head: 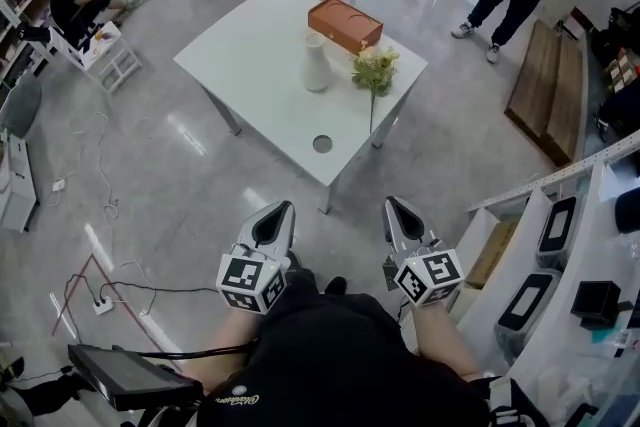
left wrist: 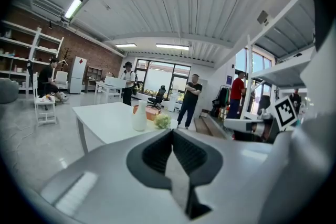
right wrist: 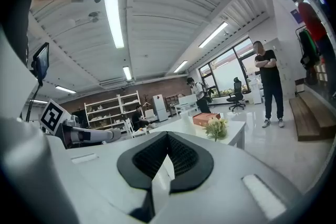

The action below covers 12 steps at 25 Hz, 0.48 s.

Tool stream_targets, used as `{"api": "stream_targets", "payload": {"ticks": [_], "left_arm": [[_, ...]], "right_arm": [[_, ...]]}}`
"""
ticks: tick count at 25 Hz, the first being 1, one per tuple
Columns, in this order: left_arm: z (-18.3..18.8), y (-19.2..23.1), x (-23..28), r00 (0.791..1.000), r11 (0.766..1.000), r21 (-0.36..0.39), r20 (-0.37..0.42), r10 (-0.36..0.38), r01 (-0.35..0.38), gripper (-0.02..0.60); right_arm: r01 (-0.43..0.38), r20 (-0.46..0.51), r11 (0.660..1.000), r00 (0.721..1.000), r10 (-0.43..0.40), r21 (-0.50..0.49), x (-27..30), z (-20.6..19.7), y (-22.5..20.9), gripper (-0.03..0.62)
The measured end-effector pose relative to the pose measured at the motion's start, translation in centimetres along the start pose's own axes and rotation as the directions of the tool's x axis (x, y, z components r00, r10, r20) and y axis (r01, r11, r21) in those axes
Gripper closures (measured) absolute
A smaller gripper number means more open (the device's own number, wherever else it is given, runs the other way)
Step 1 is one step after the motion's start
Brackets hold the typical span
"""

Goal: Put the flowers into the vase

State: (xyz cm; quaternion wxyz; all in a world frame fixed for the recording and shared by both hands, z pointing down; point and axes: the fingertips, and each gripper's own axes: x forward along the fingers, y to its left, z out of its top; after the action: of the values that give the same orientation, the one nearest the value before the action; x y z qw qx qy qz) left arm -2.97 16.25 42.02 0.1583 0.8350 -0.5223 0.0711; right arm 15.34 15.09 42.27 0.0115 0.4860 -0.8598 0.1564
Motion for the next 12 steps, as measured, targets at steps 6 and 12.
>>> {"api": "stream_targets", "payload": {"ticks": [6,12], "left_arm": [[1.7,3.7,5.6,1.000,1.000,-0.010,0.010,0.013,-0.013,0.574],[5.7,8.6,13.2,0.999,0.999,0.020,0.000,-0.035,0.034,0.574]], "right_arm": [[0.002,-0.005,1.000,1.000,-0.002,-0.002,6.0,1.2,-3.1,0.594],[0.053,0.001,0.999,0.999,-0.053,0.011,14.1,3.7,-6.0,0.594]]}}
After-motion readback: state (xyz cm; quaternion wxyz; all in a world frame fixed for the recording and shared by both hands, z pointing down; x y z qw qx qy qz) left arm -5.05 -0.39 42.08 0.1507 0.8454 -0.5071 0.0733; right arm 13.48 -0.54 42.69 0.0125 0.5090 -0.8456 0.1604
